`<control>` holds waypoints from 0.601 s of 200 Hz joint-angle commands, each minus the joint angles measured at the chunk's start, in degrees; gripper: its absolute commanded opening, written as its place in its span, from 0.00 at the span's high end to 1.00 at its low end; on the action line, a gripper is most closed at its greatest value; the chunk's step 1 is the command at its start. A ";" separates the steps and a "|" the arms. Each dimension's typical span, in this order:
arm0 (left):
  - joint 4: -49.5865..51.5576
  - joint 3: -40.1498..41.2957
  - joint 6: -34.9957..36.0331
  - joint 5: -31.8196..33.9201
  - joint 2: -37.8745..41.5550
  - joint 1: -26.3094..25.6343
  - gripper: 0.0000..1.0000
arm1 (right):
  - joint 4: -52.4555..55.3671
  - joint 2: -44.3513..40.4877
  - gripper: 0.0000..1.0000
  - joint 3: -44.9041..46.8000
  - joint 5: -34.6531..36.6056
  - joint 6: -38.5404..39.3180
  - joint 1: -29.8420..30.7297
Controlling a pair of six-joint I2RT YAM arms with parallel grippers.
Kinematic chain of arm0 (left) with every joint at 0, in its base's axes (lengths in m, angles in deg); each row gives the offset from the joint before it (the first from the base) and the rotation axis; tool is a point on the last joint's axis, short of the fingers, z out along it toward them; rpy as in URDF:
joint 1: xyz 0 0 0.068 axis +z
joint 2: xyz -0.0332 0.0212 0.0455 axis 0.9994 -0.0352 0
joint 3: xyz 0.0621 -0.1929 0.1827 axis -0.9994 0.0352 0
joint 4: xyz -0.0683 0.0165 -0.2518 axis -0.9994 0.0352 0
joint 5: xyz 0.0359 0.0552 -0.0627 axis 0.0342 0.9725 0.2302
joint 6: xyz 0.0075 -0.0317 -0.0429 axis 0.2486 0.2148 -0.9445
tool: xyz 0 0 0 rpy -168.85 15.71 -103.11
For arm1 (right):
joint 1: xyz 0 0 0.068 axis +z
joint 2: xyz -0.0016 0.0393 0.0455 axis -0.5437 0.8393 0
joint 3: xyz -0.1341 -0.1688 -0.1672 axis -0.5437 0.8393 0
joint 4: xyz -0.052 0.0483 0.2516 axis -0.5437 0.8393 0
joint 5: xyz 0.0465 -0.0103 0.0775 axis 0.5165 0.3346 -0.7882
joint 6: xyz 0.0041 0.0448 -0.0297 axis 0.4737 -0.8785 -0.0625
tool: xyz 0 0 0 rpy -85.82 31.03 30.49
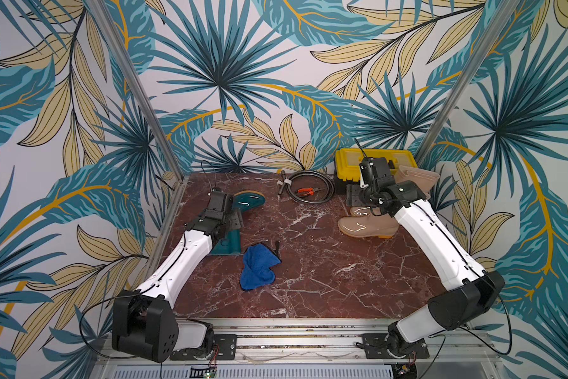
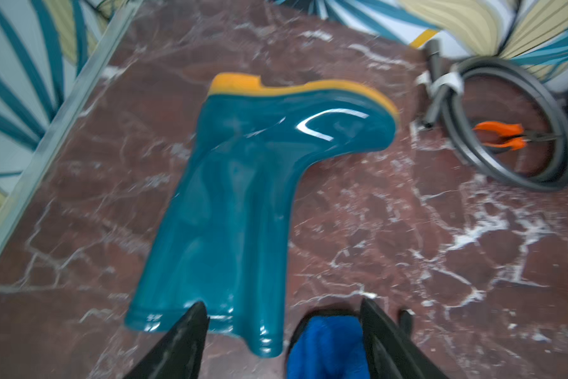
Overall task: Wipe the rubber boots with a cloth
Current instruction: Pick up the rubber boot from the center of the board.
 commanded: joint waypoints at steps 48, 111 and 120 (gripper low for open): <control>3.63 2.61 -0.44 -0.08 3.80 1.95 0.24 | -1.01 4.27 0.23 -2.02 -0.10 -8.32 7.84; 3.70 3.66 -0.50 -13.59 4.28 15.51 0.23 | -24.39 21.63 0.26 -2.73 -11.20 -29.71 22.48; 3.64 3.94 -0.51 -14.42 4.59 16.24 0.23 | -26.65 25.59 0.26 -4.74 -13.06 -32.13 23.82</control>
